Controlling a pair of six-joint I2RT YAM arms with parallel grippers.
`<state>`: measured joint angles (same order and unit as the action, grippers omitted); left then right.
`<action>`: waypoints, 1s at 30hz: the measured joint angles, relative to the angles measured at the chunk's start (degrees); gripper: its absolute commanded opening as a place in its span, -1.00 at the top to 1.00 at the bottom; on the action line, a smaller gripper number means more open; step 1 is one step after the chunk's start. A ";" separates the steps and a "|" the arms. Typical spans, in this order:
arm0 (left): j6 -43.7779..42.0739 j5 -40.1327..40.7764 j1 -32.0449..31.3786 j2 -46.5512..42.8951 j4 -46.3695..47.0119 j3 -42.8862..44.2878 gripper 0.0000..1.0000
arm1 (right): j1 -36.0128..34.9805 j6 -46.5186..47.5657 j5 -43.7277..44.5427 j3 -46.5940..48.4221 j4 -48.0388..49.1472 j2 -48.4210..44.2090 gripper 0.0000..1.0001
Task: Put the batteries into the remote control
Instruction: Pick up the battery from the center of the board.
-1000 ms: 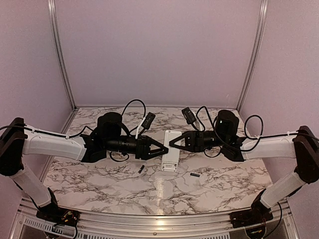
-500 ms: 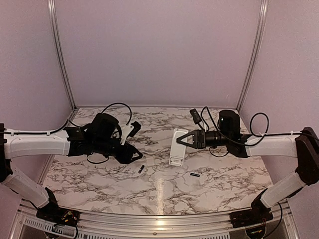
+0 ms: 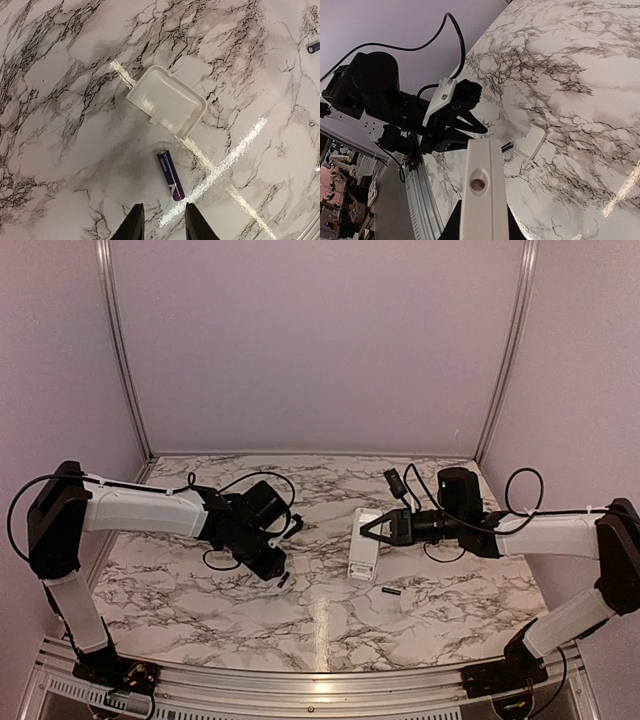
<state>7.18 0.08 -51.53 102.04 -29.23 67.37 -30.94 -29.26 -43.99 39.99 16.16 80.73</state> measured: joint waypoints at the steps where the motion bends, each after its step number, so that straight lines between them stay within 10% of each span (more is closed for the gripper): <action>1: 0.09 0.11 -0.04 0.79 -0.57 0.70 0.34 | 0.00 0.24 0.22 -0.09 -0.26 -0.15 1.00; 30: 0.20 0.20 -0.33 11.50 -5.49 10.08 0.64 | 0.17 1.01 1.95 -0.94 -1.38 -1.88 1.00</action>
<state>7.38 0.27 -51.86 113.54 -34.72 77.45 -30.76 -28.25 -42.04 39.05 14.79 78.85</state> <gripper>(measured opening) 0.205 0.132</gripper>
